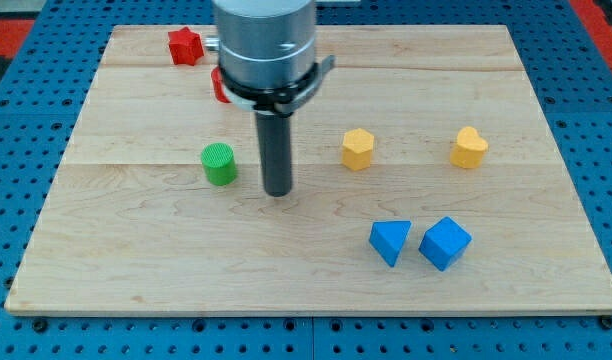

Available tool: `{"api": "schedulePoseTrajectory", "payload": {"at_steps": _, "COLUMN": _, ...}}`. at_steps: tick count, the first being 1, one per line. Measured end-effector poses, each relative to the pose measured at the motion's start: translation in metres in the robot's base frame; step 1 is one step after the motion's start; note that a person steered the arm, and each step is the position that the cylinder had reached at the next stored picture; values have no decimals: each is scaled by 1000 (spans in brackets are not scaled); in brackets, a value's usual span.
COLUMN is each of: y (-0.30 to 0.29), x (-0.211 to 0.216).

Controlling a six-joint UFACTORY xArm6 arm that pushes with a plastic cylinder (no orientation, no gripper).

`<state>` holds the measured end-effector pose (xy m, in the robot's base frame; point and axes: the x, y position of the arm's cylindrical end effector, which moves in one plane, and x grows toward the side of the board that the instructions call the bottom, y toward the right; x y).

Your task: Drag the green circle towards the center of the board

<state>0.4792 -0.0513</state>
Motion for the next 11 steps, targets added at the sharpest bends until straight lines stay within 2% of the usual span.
{"api": "schedulePoseTrajectory", "payload": {"at_steps": 1, "y": -45, "x": 6}}
{"api": "schedulePoseTrajectory", "payload": {"at_steps": 2, "y": -27, "x": -1}}
{"api": "schedulePoseTrajectory", "payload": {"at_steps": 3, "y": -61, "x": -4}}
{"api": "schedulePoseTrajectory", "payload": {"at_steps": 4, "y": -141, "x": 7}}
{"api": "schedulePoseTrajectory", "payload": {"at_steps": 5, "y": -118, "x": -18}}
{"api": "schedulePoseTrajectory", "payload": {"at_steps": 6, "y": -55, "x": -19}}
{"api": "schedulePoseTrajectory", "payload": {"at_steps": 7, "y": -86, "x": -22}}
{"api": "schedulePoseTrajectory", "payload": {"at_steps": 8, "y": -105, "x": -49}}
{"api": "schedulePoseTrajectory", "payload": {"at_steps": 9, "y": -45, "x": -57}}
{"api": "schedulePoseTrajectory", "payload": {"at_steps": 10, "y": -37, "x": -75}}
{"api": "schedulePoseTrajectory", "payload": {"at_steps": 11, "y": 44, "x": -111}}
